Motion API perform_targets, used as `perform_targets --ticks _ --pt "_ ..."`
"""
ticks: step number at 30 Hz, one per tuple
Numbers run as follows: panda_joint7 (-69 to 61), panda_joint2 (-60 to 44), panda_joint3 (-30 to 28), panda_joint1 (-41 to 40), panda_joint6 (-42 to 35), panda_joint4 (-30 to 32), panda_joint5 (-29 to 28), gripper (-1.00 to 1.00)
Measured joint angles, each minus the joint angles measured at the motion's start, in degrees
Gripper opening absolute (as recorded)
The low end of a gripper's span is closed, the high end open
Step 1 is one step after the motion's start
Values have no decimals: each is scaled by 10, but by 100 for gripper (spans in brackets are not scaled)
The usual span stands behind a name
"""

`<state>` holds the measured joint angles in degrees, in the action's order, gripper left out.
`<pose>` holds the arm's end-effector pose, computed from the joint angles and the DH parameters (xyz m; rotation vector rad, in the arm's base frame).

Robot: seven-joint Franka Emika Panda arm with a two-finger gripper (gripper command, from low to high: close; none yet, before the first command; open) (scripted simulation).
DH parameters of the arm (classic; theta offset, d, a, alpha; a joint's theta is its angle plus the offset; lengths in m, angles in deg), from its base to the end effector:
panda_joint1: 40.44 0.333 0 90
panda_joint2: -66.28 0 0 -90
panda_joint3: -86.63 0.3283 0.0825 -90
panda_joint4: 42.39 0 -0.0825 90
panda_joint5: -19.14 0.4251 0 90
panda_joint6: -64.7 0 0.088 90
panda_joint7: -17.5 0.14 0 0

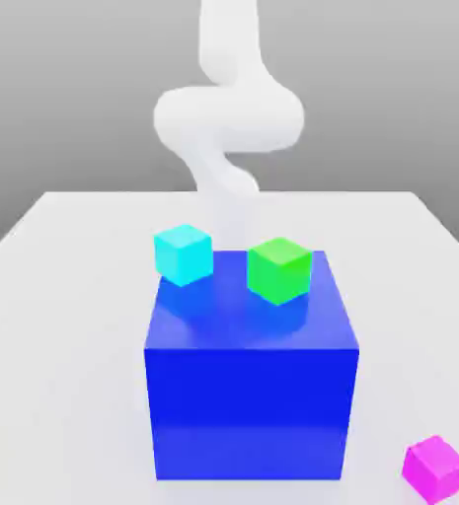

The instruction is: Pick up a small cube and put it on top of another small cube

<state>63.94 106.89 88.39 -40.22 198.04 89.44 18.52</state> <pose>0.4346 0.0180 0.6644 -2.5079 1.0181 -0.9687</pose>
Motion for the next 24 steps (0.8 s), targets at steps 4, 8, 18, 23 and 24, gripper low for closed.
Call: perform_targets --ticks 4,8,18,23,24 --pt "12 -86 30 4 26 1 -12 0" --pt "25 -169 59 9 51 2 -27 0" --pt "68 -377 115 42 112 3 -78 0" --pt "87 -481 125 73 143 4 -100 0" --pt "90 -502 127 78 150 4 -103 0"
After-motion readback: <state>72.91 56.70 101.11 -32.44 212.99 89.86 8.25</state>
